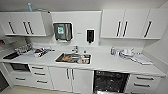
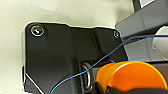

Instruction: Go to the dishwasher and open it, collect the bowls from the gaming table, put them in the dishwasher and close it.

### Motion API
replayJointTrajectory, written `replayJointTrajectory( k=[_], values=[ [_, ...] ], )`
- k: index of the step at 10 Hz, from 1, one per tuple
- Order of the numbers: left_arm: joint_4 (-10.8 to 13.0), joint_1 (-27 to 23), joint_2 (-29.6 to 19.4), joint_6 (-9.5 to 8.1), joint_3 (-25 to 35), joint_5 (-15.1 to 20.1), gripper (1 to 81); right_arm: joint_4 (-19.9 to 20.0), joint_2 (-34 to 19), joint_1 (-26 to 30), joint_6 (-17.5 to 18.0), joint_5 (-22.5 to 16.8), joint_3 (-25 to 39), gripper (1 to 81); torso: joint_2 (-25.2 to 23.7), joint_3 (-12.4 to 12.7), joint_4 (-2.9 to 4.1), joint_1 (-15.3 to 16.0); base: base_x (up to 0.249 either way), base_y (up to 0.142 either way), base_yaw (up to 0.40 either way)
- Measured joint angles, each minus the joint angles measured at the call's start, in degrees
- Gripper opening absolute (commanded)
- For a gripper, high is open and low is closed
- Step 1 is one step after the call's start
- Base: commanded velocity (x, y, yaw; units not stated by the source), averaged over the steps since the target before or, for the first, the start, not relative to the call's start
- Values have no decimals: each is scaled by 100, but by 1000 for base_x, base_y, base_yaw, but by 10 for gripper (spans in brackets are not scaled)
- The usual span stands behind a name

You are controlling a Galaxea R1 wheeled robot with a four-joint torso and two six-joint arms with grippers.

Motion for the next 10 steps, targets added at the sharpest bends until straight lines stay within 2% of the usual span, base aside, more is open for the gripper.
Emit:
replayJointTrajectory(
  k=[3, 10],
  values=[
    [0, -138, -4, 0, -2, -20, 10, -2, 26, 38, -11, -1, -11, 10, 2, 0, 0, 12, 114, 0, 0],
    [0, -72, -12, 0, -2, -13, 10, -2, 22, 20, -6, -12, -11, 10, 2, 0, 0, 11, 98, -71, 0]
  ],
)
